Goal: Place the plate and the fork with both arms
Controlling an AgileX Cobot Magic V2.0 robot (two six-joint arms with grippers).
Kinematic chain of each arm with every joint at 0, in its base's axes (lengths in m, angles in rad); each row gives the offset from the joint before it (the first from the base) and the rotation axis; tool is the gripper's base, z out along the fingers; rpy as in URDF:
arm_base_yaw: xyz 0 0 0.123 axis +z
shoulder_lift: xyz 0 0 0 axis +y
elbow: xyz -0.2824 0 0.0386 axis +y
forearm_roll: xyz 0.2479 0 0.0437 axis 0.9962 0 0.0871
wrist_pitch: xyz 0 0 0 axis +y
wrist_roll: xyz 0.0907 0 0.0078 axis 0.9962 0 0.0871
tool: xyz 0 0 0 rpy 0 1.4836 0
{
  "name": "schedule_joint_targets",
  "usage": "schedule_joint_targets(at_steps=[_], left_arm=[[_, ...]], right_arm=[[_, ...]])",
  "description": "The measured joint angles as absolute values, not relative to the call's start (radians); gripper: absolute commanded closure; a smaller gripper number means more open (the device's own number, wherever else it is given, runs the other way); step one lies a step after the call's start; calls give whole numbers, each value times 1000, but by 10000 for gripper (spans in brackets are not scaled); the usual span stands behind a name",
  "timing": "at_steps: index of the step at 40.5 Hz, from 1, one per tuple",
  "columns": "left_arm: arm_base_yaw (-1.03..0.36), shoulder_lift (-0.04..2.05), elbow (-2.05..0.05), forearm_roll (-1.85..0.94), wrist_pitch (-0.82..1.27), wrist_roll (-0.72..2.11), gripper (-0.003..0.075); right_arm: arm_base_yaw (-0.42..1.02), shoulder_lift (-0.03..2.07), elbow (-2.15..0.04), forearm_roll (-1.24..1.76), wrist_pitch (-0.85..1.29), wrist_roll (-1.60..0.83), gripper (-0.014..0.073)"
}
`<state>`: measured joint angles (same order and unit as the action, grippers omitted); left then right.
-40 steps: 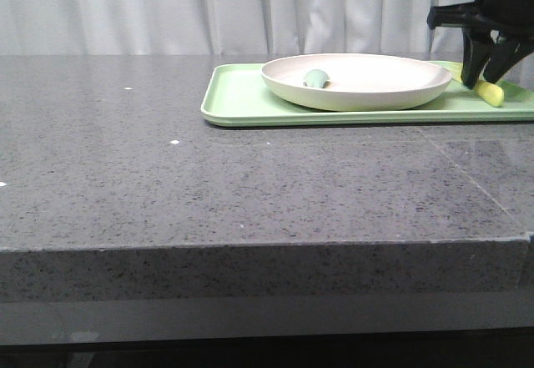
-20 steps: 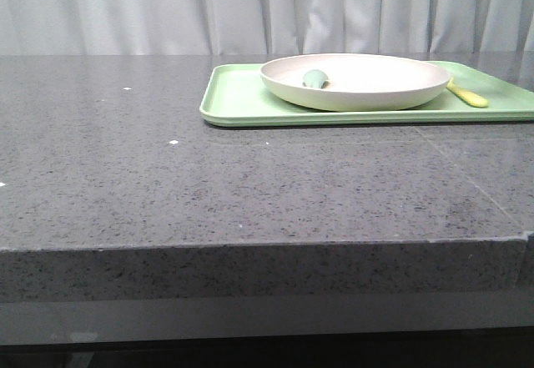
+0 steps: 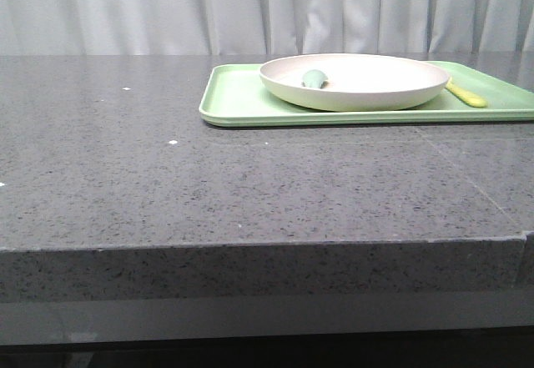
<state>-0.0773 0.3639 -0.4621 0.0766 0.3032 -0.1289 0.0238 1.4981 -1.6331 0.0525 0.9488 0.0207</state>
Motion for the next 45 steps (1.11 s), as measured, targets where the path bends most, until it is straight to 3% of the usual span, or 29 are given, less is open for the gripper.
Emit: schedule_joint_targets(at_steps=[28,36,45], left_arm=[[-77,364,-462,77,303,-129,738],[-77,364,-462,77,303,-129,738],[-77,364,-462,77,303,-129,738]], right_arm=[[45,592,-544,54,403,-34,714],[45,366,-402,66,296,-36,714],[45,274,-369,68,261,-36,714]])
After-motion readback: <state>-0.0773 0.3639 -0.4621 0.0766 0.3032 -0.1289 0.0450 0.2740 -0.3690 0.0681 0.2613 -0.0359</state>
